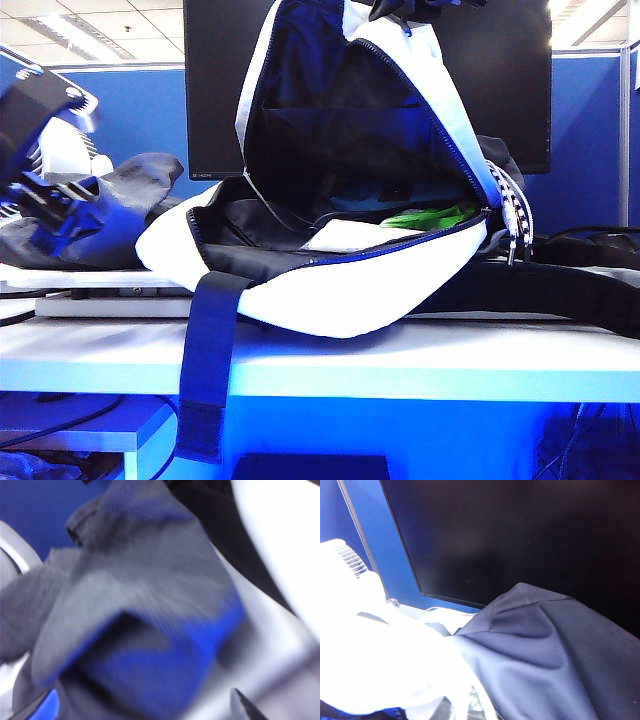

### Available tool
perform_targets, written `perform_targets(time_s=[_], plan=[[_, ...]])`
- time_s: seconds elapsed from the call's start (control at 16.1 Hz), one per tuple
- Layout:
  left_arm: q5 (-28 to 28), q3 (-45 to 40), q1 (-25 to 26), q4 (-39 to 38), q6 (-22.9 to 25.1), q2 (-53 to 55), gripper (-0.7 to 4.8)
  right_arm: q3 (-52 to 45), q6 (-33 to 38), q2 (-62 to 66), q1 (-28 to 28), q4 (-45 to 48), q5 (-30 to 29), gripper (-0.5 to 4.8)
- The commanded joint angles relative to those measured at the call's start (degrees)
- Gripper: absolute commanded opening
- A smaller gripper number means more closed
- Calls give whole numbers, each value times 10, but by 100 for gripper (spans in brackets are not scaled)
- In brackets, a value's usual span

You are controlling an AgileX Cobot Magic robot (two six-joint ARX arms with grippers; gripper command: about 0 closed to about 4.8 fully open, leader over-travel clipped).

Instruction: Put the gray clothes into the backpack.

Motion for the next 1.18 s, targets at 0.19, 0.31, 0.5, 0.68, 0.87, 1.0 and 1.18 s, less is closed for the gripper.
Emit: perform_targets(time_s=[0.19, 0.31, 0.5, 0.68, 0.87, 1.0, 1.18], plan=[[-26, 84, 0, 10, 11, 96, 479, 11, 4, -10, 0, 53, -1, -1], [-28, 111, 0, 9, 19, 117, 479, 11, 4, -10, 0, 53, -1, -1], [-23, 143, 0, 8, 70, 121, 479, 11, 4, -10, 0, 53, -1, -1], [-6, 186, 1, 5, 91, 171, 479, 11, 4, -10, 0, 53, -1, -1], [-33, 257, 1, -3, 103, 239, 479, 11, 4, -10, 0, 53, -1, -1], [-51, 303, 2, -3, 110, 273, 479, 11, 4, -10, 0, 53, -1, -1], [-72, 374, 8, -54, 110, 328, 479, 11, 4, -10, 0, 53, -1, -1]])
